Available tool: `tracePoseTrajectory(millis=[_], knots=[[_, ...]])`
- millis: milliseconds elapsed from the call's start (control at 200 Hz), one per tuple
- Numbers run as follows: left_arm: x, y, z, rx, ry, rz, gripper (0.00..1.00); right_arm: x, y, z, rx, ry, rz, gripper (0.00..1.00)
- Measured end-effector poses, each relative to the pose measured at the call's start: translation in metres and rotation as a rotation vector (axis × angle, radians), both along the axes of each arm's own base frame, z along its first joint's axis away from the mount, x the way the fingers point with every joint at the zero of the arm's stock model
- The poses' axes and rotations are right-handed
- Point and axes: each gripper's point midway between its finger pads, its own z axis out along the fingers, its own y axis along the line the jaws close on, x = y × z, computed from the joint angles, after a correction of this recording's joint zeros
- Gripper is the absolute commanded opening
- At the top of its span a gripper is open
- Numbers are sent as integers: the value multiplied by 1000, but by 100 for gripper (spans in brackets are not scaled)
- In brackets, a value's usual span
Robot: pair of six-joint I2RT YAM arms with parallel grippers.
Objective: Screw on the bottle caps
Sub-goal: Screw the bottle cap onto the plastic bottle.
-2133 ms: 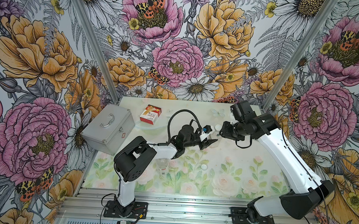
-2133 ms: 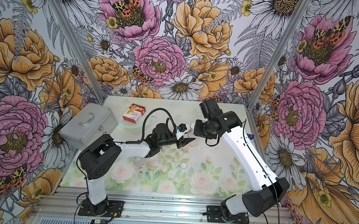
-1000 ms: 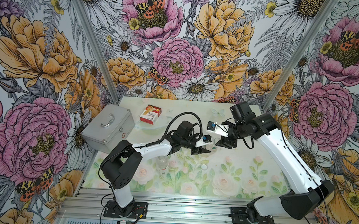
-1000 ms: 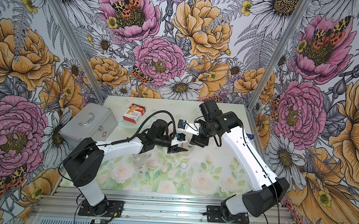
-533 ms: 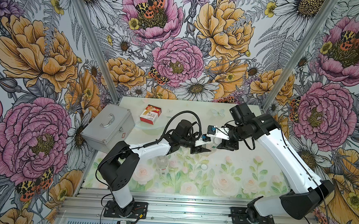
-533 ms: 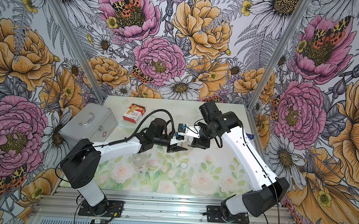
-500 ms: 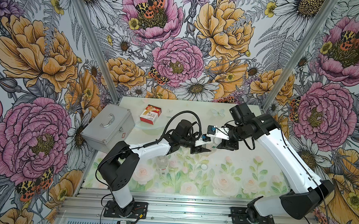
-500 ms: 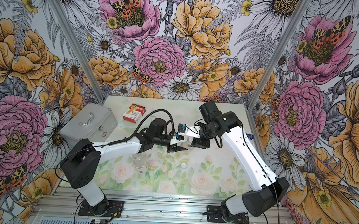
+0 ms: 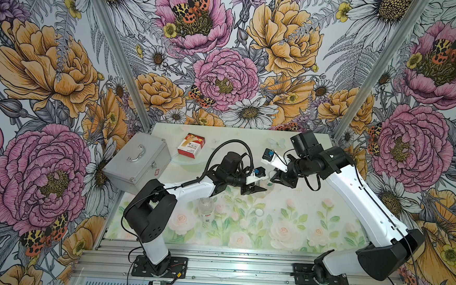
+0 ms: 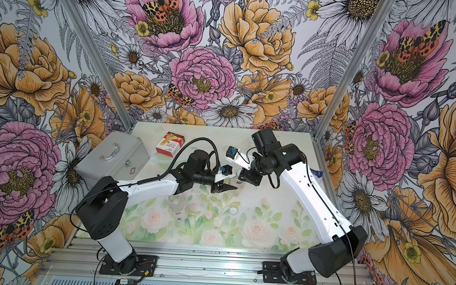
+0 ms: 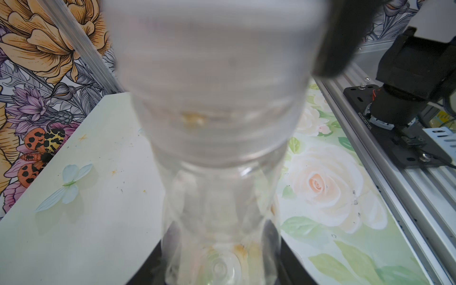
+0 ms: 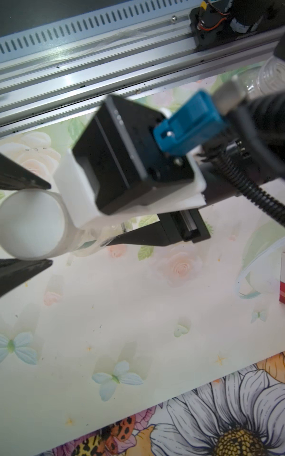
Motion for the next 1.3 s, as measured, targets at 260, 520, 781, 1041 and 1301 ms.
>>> tracePoseTrajectory(millis=[260,520,781,1041,1301], knots=[[10,1,0,8,7,75,40,11,1,-2,50,73,-347,24],[14,-2,-4,28,-9,152,40,16,-3,-9,185,199,-706,26],[18,-4,-4,32,-27,203,40,20,-8,-9,264,270,-918,37],[22,-7,6,-6,-51,215,40,16,-10,-3,292,263,-929,54],[24,-9,32,-79,-101,220,40,-2,-9,5,310,257,-853,58]])
